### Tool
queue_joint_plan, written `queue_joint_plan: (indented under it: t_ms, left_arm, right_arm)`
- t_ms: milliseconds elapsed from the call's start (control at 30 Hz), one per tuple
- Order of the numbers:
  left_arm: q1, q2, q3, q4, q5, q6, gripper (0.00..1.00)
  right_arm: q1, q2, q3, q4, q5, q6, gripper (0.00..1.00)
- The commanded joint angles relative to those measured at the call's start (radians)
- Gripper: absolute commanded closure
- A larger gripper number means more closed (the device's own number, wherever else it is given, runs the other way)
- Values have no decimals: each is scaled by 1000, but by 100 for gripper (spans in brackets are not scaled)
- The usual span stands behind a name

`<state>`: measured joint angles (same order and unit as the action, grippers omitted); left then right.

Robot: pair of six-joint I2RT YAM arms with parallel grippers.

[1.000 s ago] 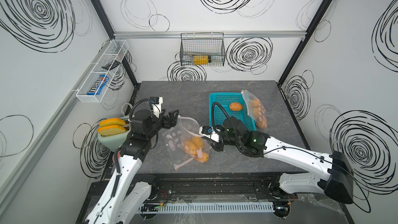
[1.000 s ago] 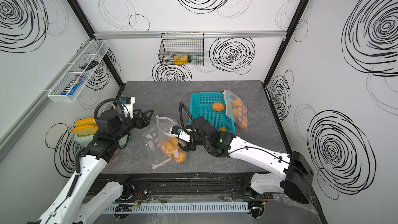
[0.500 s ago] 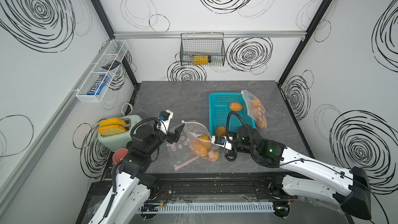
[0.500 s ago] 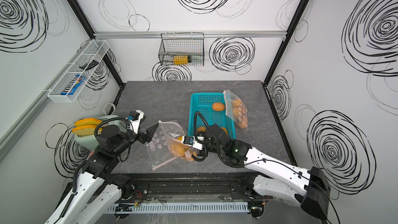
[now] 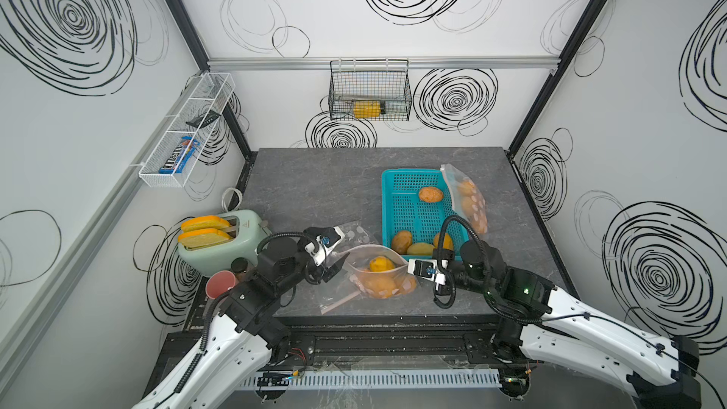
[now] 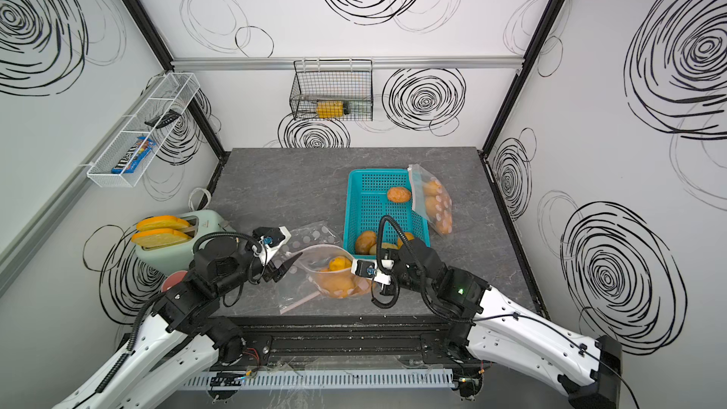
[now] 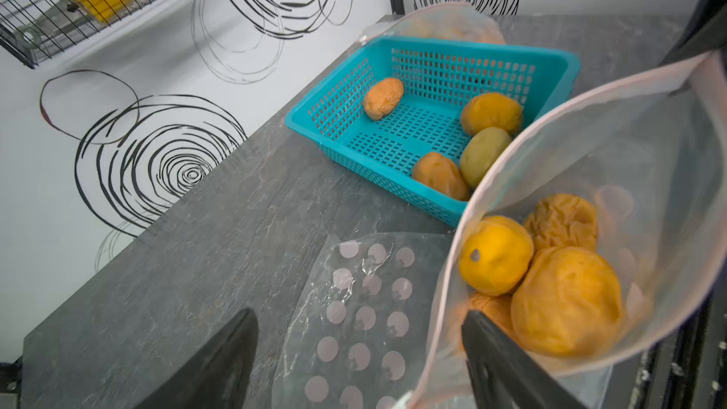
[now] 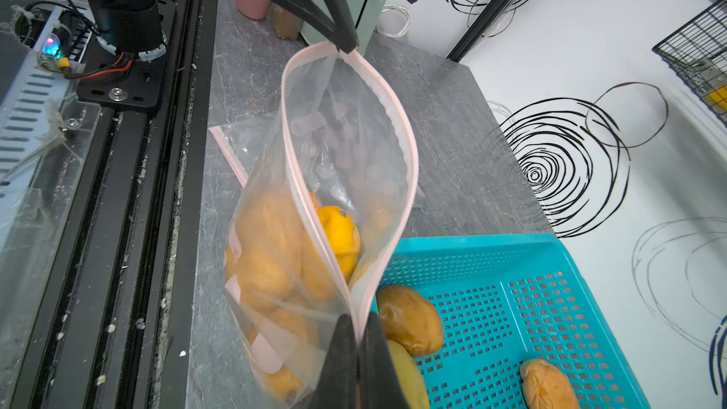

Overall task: Put the potatoes into a zipper bag and zip it
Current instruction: Adjust the zipper food storage bag in the zipper food storage bag.

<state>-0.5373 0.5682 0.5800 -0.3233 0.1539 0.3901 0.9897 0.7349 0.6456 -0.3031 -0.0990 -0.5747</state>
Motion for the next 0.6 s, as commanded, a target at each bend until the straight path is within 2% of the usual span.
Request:
queue_joint_plan:
  t_ms: [0, 100, 233, 433, 567]
  left_arm:
    - [-19, -15, 6, -17, 41, 43, 17]
    - [-33, -68, -14, -33, 113, 48, 18]
    - [-75, -93, -42, -48, 65, 69, 16]
    - [-96, -69, -34, -49, 127, 78, 12]
    - [-101, -54, -44, -36, 89, 75, 13]
  right_arm:
    - [0, -29, -25, -31, 18, -24, 100]
    - [-3, -24, -22, -33, 42, -25, 100]
    - [-12, -34, -9, -46, 60, -27, 100]
    - [-26, -96, -20, -101, 59, -38, 100]
    - [-29, -139, -30, -129, 60, -53, 100]
